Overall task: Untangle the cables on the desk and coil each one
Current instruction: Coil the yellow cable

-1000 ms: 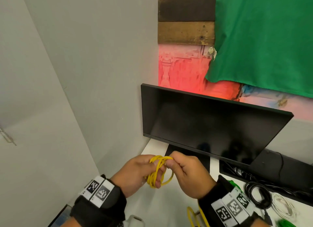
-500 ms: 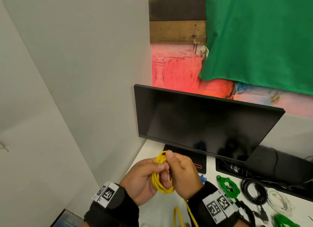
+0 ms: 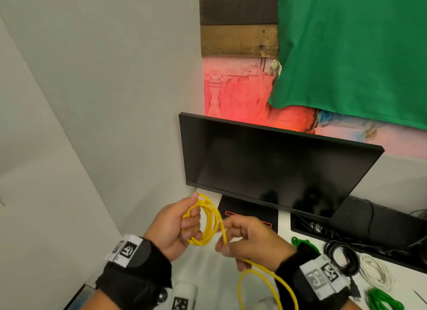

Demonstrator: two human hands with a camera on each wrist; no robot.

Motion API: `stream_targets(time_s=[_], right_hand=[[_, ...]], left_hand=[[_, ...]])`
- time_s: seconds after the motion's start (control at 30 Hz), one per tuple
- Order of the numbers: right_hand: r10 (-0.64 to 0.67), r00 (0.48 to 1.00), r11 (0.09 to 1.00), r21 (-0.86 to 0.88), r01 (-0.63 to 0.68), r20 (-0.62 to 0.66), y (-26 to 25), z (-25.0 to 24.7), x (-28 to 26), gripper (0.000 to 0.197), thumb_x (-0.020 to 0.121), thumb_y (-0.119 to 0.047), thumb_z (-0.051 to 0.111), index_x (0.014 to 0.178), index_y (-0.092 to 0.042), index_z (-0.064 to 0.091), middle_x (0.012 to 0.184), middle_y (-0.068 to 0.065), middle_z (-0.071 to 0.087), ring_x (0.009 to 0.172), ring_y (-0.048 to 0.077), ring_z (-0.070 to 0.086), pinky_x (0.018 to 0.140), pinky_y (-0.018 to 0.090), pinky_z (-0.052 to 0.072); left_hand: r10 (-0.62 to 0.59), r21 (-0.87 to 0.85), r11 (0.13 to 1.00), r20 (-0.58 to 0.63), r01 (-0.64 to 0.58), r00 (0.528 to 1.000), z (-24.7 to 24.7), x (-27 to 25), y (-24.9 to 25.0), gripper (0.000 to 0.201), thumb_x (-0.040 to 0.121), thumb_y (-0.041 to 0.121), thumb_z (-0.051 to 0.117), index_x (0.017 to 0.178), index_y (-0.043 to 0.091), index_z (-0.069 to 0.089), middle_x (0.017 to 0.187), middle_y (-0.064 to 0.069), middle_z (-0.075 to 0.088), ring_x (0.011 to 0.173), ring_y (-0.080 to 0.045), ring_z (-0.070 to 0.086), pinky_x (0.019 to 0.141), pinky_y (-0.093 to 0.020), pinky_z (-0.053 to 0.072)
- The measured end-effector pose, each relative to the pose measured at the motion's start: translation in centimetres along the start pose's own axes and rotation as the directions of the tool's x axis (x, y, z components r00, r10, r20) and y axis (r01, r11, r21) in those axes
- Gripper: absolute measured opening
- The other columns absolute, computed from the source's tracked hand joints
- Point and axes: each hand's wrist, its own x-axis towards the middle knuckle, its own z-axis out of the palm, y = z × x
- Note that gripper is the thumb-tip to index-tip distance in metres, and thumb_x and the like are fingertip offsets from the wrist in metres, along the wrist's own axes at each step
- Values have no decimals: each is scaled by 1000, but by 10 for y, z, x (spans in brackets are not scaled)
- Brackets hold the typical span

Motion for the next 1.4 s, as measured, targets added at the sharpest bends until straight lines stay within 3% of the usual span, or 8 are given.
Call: stream_targets(time_s=[0.43, 0.6, 0.73, 0.83, 0.93, 1.13, 1.27, 1.4], right_hand=[[28, 941, 859, -473, -195, -336, 8, -37, -21, 21, 91, -23, 67, 101, -41, 69, 104, -16, 66, 94, -1, 63, 83, 25, 54], [-99, 886, 921, -378, -90, -452, -5, -20, -19, 69, 64, -85, 57, 118, -43, 63, 115, -28, 63, 108, -10, 58, 92, 17, 44], [-36, 965, 953, -300, -45, -259, 12, 21, -5, 29, 69, -62, 67, 86, -39, 72, 94, -17, 73, 89, -3, 64, 85, 28, 49], [51, 890, 991, 136, 13, -452, 26, 16, -1, 19, 62, -40, 72, 70, -23, 73, 90, 17, 71, 89, 24, 65, 88, 38, 49], [67, 850, 939, 321, 123, -523, 28, -2, -7, 11, 84, -27, 68, 75, -21, 70, 73, 15, 66, 75, 32, 68, 76, 39, 53], [-124, 693, 934, -319, -159, -710, 26, -10, -3, 25, 94, -45, 58, 76, -27, 56, 60, -3, 55, 54, 15, 53, 49, 29, 45], [4, 854, 606, -678, -417, -521, 13, 16, 1, 30, 101, -52, 38, 92, -27, 51, 78, -5, 61, 74, 16, 59, 61, 29, 39], [210, 942, 601, -726, -334, -260, 10, 57, 1, 29, 100, -41, 47, 126, -31, 39, 115, 2, 65, 104, 23, 63, 85, 35, 48]], left_hand=[[84, 114, 991, -68, -76, 994, -16, -1, 14, 38, 77, 44, 65, 57, 15, 50, 42, 3, 28, 34, -13, 25, 48, -29, 41], [120, 334, 939, -79, -87, 990, 5, -2, 1, 38, 81, 42, 64, 56, 15, 52, 45, -2, 27, 35, -18, 29, 54, -32, 37], [143, 369, 923, -55, -113, 988, 17, -1, -6, 42, 93, 35, 57, 57, 14, 53, 45, -3, 32, 37, -19, 33, 53, -31, 39], [141, 361, 926, -63, -109, 988, 15, -4, -3, 41, 92, 34, 58, 58, 13, 53, 44, -3, 31, 36, -19, 33, 55, -31, 39], [120, 332, 939, -68, -91, 990, 9, -8, -3, 39, 86, 40, 61, 60, 12, 53, 45, -3, 32, 37, -18, 33, 58, -33, 41], [66, -30, 998, 162, -62, 985, 10, -12, -4, 17, 77, 20, 64, 71, 4, 63, 53, -7, 43, 45, -23, 46, 63, -38, 50], [252, 11, 967, 124, -256, 960, 22, -8, -12, 24, 83, 22, 58, 87, -1, 63, 64, -11, 52, 58, -26, 56, 74, -42, 45], [370, 81, 925, 19, -370, 929, 23, -4, -14, 25, 85, 24, 58, 89, 0, 61, 68, -8, 56, 65, -24, 59, 73, -39, 46]])
